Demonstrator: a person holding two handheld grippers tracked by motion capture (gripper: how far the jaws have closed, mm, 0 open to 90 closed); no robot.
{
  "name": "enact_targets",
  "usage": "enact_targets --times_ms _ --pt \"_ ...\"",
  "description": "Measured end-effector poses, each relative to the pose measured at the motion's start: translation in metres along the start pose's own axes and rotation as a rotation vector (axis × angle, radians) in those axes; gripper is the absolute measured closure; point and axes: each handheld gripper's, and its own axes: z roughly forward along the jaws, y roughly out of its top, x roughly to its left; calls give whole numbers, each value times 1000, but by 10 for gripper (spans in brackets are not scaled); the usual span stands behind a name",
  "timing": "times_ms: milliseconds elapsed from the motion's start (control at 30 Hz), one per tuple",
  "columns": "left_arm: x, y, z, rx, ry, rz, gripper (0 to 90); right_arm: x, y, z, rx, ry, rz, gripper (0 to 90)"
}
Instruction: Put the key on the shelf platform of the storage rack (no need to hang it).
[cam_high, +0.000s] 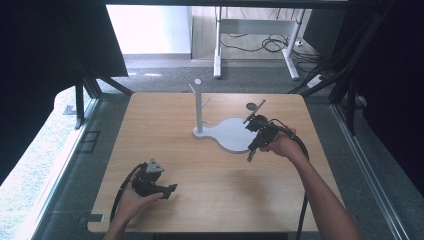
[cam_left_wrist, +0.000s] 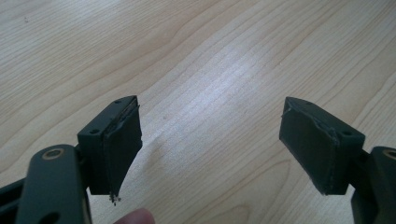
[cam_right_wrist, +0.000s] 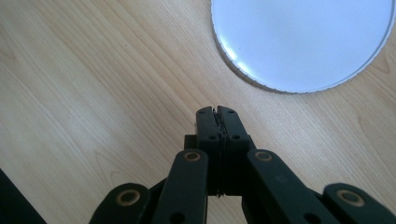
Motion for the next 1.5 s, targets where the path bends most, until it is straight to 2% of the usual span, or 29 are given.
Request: enact_targets --times_ms 133,233,600,1000,1200,1367,1500 --pt "0 0 1 2 -1 2 213 -2 3 1 -2 3 14 892" --pt "0 0 0 2 -1 2 213 -5 5 1 -12 -18 15 892" --pt "-1 0 1 4 -3 9 213 -13 14 -2 -15 -18 34 892" --pt "-2 1 3 7 -5 16 213 -22 25 -5 -44 -27 50 892" --pt "-1 0 2 6 -5 14 213 -23 35 1 -50 -20 52 892" --pt "-1 0 2 6 -6 13 213 -29 42 7 -50 -15 72 892" --pt "-1 0 3 8 -8 13 213 -33 48 10 -49 -34 75 893"
